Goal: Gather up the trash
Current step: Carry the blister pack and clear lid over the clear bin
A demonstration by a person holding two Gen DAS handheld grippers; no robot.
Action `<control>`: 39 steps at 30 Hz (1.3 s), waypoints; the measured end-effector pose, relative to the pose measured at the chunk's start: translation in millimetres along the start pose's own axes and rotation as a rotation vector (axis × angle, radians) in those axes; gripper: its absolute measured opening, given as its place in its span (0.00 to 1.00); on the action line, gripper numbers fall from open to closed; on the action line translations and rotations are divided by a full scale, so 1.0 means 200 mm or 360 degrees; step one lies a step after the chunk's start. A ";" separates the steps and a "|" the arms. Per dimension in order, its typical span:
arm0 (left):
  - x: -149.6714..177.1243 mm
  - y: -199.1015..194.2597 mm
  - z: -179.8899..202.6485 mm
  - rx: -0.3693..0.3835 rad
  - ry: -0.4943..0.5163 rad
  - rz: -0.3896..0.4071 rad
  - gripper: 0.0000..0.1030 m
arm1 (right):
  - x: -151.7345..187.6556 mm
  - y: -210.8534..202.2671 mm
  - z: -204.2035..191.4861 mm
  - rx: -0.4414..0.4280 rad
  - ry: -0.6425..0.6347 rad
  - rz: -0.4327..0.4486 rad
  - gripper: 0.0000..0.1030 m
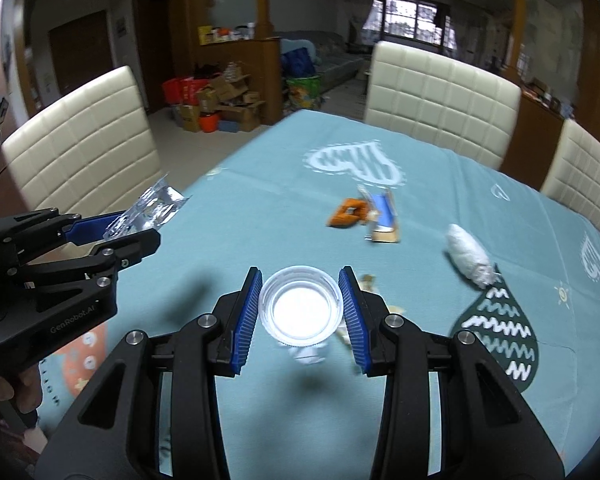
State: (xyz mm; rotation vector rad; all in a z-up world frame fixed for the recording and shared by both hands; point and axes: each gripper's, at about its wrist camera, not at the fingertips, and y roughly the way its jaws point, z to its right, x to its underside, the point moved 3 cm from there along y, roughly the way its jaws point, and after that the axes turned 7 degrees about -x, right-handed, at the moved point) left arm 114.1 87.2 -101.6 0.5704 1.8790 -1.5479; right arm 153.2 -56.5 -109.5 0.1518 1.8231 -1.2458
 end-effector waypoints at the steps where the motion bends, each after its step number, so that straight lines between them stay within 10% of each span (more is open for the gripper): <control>1: 0.01 -0.01 -0.01 -0.0007 -0.0007 0.0001 0.33 | 0.00 0.00 -0.04 -0.0018 -0.0019 0.0001 0.41; 39: 0.28 -0.21 -0.76 -0.0407 -0.0375 -0.0032 0.33 | -0.17 0.21 -0.93 -0.0465 -0.0446 -0.0017 0.41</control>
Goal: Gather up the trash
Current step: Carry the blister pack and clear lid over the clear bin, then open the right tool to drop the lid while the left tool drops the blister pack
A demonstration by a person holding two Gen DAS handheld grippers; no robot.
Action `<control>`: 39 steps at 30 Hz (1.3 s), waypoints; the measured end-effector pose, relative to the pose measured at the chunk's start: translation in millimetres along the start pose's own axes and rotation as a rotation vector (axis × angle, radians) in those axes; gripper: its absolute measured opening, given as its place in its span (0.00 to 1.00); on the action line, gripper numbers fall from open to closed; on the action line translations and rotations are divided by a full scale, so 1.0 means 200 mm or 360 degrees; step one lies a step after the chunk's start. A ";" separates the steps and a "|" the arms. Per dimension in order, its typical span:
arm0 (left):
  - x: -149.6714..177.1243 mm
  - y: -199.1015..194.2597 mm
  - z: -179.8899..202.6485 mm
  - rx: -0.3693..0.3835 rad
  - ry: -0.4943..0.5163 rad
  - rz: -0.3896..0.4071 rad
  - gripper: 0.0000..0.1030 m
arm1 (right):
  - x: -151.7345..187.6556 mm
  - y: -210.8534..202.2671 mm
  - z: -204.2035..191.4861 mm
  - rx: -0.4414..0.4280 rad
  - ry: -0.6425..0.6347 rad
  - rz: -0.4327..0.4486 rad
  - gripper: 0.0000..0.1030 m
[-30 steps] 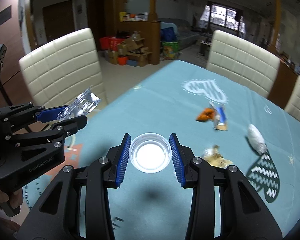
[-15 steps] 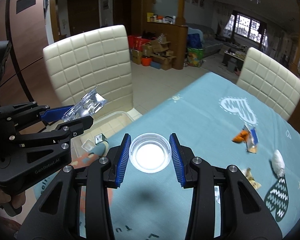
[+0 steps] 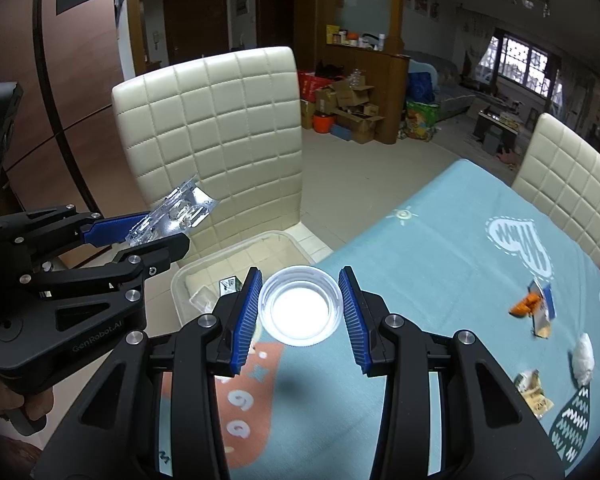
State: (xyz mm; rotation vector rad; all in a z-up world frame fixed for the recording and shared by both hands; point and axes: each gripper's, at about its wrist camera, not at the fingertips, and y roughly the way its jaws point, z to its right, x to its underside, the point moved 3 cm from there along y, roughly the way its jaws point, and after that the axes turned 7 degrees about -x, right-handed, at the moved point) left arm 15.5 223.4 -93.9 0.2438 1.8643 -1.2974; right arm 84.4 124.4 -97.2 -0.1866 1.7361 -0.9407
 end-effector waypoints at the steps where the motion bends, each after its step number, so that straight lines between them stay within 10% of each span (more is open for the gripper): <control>1: 0.00 0.01 -0.01 -0.0005 -0.0008 -0.0005 0.33 | -0.01 0.01 -0.01 -0.0006 -0.0005 -0.0002 0.41; 39: -0.12 0.52 -0.18 -0.0211 -0.0094 -0.0197 0.35 | -0.22 0.53 0.04 -0.0270 -0.0052 -0.0094 0.41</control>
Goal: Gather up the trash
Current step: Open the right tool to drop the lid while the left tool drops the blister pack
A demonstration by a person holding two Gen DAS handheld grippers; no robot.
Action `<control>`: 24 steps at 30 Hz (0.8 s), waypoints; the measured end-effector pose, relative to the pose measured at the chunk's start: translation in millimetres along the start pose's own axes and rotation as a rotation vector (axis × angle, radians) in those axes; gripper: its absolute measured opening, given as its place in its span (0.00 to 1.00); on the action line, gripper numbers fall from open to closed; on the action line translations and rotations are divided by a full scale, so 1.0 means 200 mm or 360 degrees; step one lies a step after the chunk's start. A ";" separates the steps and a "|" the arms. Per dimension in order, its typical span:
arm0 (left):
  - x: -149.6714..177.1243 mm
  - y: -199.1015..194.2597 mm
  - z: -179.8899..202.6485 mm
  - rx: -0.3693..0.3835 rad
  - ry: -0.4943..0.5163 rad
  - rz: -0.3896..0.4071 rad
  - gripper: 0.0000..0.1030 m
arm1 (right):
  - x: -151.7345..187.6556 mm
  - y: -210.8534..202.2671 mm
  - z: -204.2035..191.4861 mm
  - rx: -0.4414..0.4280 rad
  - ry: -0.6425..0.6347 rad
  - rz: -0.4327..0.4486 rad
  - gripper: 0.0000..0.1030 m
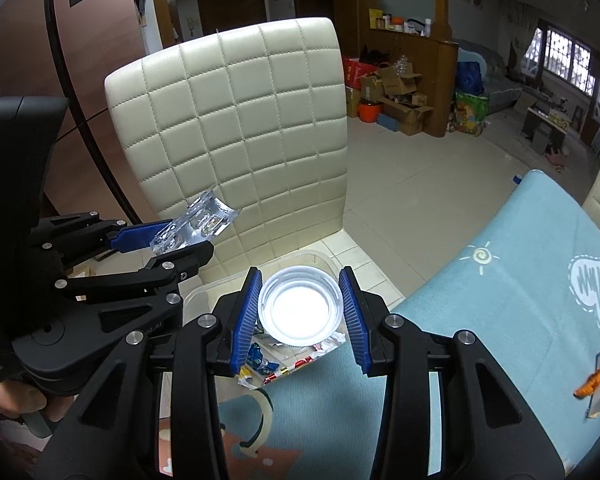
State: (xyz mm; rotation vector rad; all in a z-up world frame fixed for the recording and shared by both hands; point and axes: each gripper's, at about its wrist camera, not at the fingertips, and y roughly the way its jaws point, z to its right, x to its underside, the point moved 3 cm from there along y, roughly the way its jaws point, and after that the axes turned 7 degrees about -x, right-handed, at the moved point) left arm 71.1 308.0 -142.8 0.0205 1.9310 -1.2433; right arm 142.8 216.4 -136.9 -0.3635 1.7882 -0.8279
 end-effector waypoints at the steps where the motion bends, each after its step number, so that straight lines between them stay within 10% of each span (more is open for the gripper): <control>1: 0.00 0.01 0.00 -0.0007 -0.0001 -0.0002 0.35 | 0.00 0.01 0.00 -0.0004 -0.0001 0.0000 0.41; 24: 0.00 0.01 -0.04 0.0015 -0.0056 -0.0031 0.37 | 0.02 -0.01 0.16 0.0082 0.0179 0.0003 0.60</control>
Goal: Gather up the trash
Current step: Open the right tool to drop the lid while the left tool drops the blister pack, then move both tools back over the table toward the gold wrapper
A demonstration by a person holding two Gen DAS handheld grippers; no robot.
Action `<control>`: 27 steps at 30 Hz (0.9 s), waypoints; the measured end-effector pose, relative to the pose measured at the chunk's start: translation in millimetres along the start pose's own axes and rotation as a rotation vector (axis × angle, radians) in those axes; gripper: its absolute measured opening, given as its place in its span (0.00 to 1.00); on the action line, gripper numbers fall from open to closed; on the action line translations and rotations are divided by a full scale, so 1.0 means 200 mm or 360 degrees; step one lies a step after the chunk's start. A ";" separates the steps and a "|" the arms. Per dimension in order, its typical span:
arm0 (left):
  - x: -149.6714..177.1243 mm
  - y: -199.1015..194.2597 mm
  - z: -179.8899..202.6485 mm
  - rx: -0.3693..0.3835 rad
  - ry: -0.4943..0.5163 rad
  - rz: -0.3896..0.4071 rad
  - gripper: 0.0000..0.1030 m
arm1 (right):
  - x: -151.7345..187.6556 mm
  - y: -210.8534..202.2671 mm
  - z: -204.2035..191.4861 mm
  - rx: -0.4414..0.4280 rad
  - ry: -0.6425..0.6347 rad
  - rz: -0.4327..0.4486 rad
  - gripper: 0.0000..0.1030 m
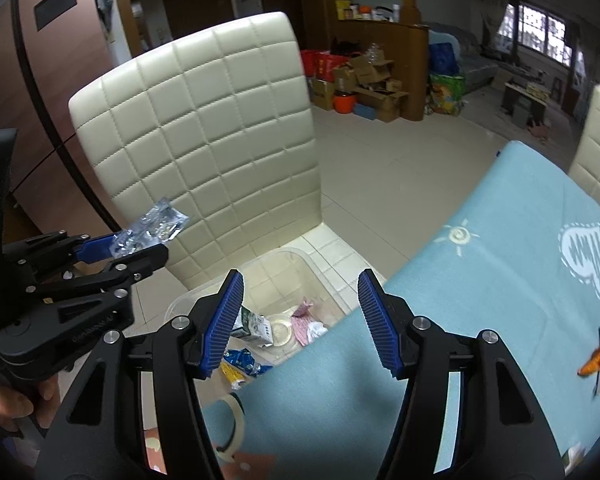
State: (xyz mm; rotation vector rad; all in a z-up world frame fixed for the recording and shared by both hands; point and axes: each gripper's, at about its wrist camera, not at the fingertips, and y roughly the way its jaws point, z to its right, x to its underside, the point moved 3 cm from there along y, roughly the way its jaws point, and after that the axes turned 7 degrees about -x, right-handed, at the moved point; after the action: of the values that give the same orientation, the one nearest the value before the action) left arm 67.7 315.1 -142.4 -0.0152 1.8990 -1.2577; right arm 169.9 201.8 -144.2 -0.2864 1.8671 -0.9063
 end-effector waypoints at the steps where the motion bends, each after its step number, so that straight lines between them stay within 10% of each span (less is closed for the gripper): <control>1: 0.00 -0.01 0.00 0.0006 -0.0001 0.0005 0.37 | 0.01 -0.01 0.01 0.0009 0.0010 0.0001 0.60; 10: 0.00 -0.11 0.04 0.0066 0.0002 0.0044 0.70 | 0.07 -0.16 0.04 0.0044 0.0079 0.0018 0.62; 27: 0.05 -0.42 0.25 0.0278 0.0135 0.0159 0.72 | 0.28 -0.63 0.09 0.0293 0.0168 0.0150 0.68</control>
State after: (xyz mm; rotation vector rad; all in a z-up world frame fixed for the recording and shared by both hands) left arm 59.5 230.9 -91.4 0.2252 1.8306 -1.3698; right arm 134.9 75.2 -97.9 -0.0384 1.8613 -1.0369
